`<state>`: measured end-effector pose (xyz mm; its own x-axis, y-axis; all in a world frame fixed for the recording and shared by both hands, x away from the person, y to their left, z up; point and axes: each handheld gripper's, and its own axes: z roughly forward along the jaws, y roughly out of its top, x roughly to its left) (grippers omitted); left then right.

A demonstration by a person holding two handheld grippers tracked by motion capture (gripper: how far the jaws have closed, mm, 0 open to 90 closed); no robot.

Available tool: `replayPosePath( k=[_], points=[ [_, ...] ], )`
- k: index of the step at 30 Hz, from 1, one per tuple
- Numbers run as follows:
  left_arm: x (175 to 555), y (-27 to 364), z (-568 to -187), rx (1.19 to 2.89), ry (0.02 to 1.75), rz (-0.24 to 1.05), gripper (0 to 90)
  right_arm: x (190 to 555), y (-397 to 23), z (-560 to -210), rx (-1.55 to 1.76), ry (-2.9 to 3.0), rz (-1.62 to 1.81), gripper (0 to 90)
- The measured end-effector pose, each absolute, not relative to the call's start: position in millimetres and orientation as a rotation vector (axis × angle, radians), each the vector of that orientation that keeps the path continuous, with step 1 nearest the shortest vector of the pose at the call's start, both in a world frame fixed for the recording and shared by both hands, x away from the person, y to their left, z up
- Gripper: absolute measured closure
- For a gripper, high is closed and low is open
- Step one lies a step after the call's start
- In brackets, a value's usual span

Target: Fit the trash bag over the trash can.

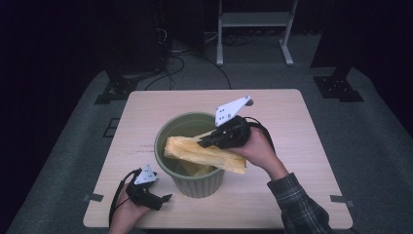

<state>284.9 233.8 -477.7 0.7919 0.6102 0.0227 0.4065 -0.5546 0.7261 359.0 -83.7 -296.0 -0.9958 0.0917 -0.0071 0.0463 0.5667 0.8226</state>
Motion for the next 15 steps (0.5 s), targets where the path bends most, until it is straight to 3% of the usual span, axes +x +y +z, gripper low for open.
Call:
replayPosePath(
  k=[15],
  points=[
    [266.4,259.3,-424.3,2.053,0.629,0.328,0.0,358.5,-75.9,-314.2,0.092,2.748,1.453,87.9]
  ],
)
